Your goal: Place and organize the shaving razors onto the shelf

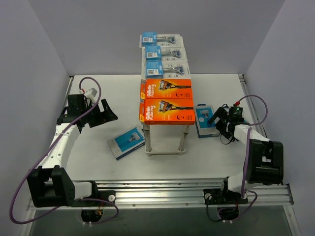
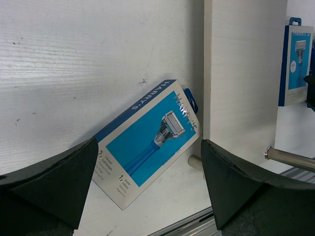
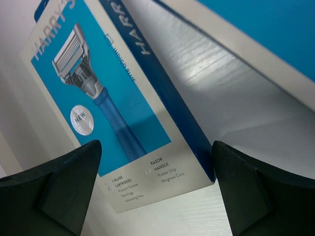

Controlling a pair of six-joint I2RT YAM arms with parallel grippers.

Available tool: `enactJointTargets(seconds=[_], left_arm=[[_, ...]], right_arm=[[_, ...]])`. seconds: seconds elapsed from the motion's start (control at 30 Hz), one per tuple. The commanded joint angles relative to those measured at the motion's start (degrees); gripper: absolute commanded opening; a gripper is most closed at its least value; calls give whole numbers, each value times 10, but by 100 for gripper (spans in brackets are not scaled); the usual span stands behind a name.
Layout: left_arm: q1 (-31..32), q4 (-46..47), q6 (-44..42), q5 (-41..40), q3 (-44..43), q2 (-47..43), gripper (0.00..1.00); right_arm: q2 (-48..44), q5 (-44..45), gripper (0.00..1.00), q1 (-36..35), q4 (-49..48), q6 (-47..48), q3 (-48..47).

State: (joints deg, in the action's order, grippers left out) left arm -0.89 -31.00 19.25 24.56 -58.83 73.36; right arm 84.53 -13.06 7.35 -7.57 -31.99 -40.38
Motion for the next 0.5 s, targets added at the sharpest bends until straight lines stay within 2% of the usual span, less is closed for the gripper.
enactJointTargets(seconds=[0.0, 0.13, 0.27, 0.47], left_arm=[[1, 17, -7, 13, -4, 3, 94], [1, 16, -7, 16, -4, 2, 94], [3, 19, -6, 17, -2, 4, 94], [3, 17, -7, 15, -3, 4, 94]], right_arm=[[-10, -12, 89, -22, -17, -18, 12], [-21, -17, 89, -59, -34, -40, 27], [1, -55, 89, -86, -103, -62, 24], [54, -72, 89, -124, -141, -87, -30]])
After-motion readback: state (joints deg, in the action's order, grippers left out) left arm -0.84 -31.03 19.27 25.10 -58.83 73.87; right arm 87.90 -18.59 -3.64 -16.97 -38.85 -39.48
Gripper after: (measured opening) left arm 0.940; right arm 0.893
